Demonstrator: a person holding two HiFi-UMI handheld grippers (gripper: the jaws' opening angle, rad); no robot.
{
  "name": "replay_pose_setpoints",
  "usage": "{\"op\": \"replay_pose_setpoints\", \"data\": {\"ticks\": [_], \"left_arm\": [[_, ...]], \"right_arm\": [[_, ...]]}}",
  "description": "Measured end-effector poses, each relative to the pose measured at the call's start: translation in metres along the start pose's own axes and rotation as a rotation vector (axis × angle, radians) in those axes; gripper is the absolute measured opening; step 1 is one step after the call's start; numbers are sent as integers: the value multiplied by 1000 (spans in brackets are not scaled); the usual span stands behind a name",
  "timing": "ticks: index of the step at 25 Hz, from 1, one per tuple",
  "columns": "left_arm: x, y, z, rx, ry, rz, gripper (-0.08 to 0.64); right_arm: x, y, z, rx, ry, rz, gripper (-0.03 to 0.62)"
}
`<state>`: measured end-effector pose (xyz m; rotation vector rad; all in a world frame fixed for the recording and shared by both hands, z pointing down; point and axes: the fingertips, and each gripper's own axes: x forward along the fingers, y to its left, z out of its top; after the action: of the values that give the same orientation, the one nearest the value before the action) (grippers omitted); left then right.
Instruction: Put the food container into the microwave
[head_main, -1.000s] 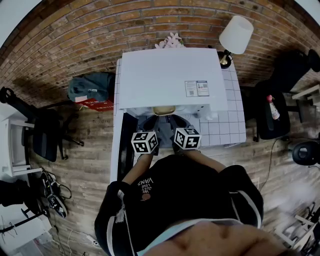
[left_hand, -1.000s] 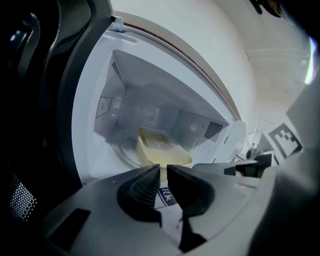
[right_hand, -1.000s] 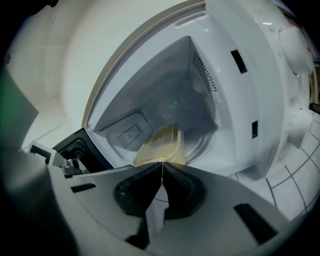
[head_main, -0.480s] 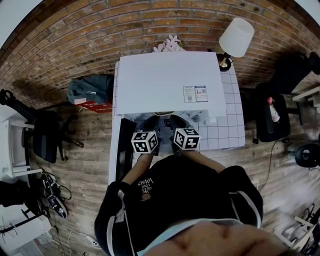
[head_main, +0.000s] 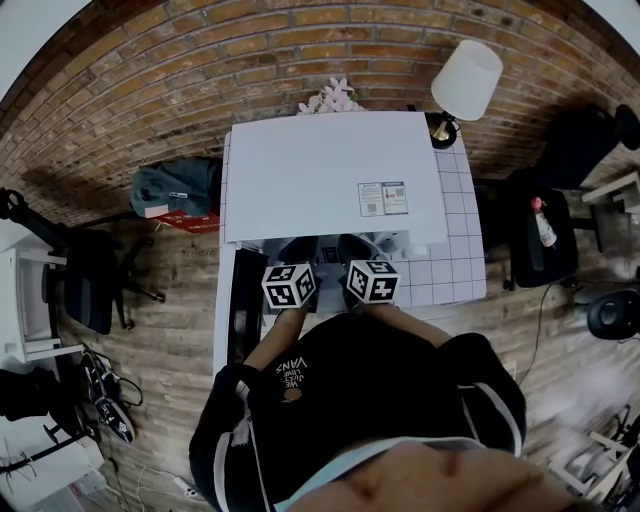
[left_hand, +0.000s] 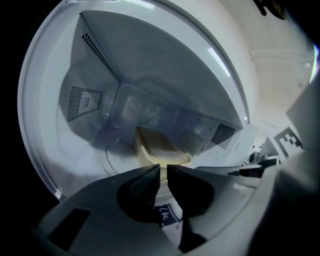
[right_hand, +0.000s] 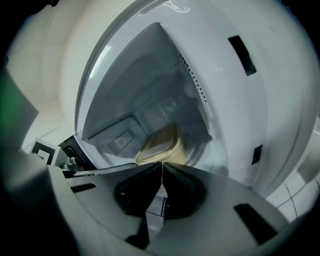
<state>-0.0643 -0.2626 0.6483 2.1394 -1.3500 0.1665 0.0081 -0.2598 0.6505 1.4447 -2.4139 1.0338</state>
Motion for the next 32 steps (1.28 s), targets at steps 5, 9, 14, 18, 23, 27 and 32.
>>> {"op": "replay_pose_setpoints", "data": {"ticks": [5, 9, 14, 18, 23, 27, 32], "left_arm": [[5, 0, 2, -6, -4, 3, 52], [5, 1, 3, -13, -10, 11, 52], [0, 4, 3, -26, -20, 24, 52], [-5, 2, 1, -25, -25, 23, 52], [-14, -3, -2, -27, -29, 12, 52], [-22, -6, -4, -21, -33, 3, 52], [-33, -12, -7, -7, -34, -15, 44]], "right_arm": [[0, -3, 2, -6, 4, 5, 8], [0, -4, 4, -12, 4, 6, 8], [-1, -5, 5, -16, -1, 9, 8], [-3, -2, 4, -13, -8, 12, 8], [-10, 4, 0, -16, -12, 18, 8], [-17, 8, -4, -21, -19, 18, 8], [-28, 13, -10, -19, -28, 18, 6]]}}
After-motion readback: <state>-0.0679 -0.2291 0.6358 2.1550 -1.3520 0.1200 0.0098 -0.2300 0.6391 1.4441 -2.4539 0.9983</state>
